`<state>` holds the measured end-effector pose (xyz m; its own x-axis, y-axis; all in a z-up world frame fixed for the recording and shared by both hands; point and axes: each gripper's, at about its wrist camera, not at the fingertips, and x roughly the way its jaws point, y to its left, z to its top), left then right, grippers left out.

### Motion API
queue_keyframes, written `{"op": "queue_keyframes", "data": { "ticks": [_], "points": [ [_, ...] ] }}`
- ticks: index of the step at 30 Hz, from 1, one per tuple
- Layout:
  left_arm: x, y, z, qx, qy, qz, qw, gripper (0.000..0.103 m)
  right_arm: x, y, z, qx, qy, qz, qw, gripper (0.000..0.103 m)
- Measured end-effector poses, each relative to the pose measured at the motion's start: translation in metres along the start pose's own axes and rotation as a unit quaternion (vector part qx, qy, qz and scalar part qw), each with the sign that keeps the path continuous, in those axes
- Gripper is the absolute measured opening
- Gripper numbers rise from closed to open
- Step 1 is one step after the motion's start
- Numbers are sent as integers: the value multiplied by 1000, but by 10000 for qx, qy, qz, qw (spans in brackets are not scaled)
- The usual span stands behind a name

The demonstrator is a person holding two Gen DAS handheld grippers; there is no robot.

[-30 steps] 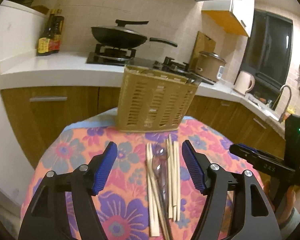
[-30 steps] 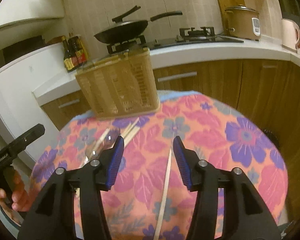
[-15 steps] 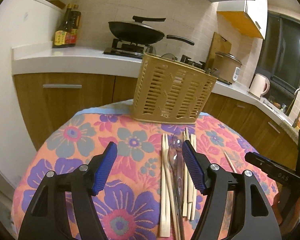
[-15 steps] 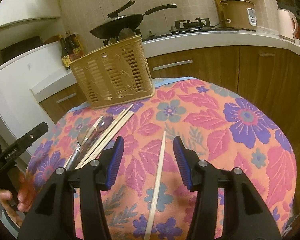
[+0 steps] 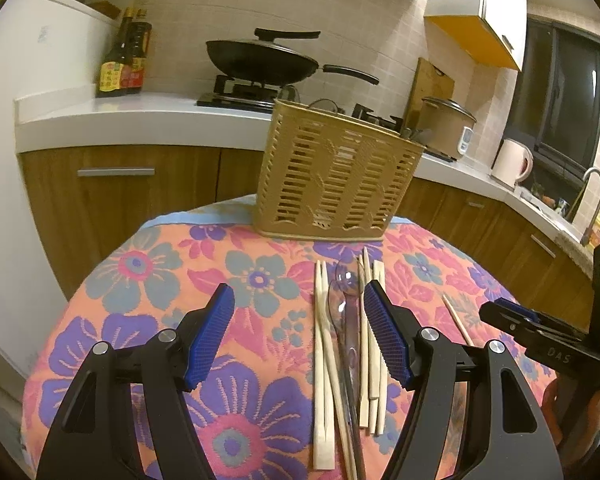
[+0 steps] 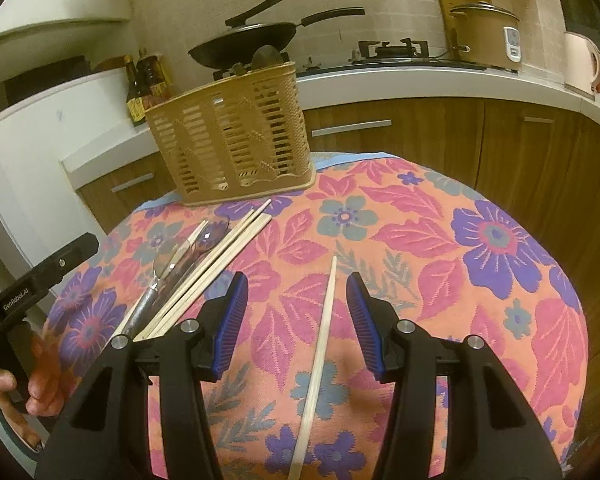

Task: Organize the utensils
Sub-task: 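Move both open tools back down to the utensils on the table, then grasp a clear spoon with the left tool while the right tool grasps a wooden chopstick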

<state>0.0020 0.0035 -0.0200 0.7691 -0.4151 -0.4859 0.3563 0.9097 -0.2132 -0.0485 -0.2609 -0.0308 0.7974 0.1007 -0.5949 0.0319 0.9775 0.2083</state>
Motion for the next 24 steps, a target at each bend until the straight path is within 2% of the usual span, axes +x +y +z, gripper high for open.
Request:
{"op": "queue_keyframes", "data": {
  "ticks": [4, 6, 8, 9, 14, 15, 17, 19, 20, 21, 23, 24],
  "points": [
    [1, -3, 0, 67, 43, -36, 10000, 64, 3, 0, 0, -9, 98, -10, 10000, 48],
    [5, -4, 1, 69, 196, -142, 9997, 64, 5, 0, 0, -16, 144, 9, 9999, 48],
    [16, -1, 6, -68, 655, -523, 9965, 62, 7, 0, 0, -30, 187, 37, 9998, 47],
    [19, 0, 8, -116, 786, -632, 9948, 58, 7, 0, 0, -42, 207, 59, 9998, 47],
    [33, 7, 21, -190, 1312, -1033, 9858, 57, 9, -1, 0, -20, 261, 75, 9996, 47],
    [37, 9, 22, -228, 1443, -1109, 9830, 57, 10, -2, 1, 10, 273, 109, 9996, 47],
    [54, 15, 23, -434, 1955, -1294, 9712, 57, 11, -4, 1, 63, 299, 151, 9994, 47],
    [72, 20, 22, -770, 2397, -1559, 9552, 48, 11, -5, 1, 95, 313, 169, 9993, 48],
    [78, 20, 21, -834, 2477, -1596, 9520, 42, 11, -5, 1, 106, 315, 177, 9993, 48],
    [82, 17, 21, -789, 2504, -1520, 9529, 42, 11, -6, 1, 113, 316, 182, 9993, 48],
    [88, 4, 20, -361, 2544, -1073, 9605, 39, 11, -6, 1, 116, 321, 174, 9993, 48],
    [89, -3, 20, -182, 2532, -917, 9629, 30, 11, -5, 1, 114, 321, 172, 9993, 48]
  ]
}}
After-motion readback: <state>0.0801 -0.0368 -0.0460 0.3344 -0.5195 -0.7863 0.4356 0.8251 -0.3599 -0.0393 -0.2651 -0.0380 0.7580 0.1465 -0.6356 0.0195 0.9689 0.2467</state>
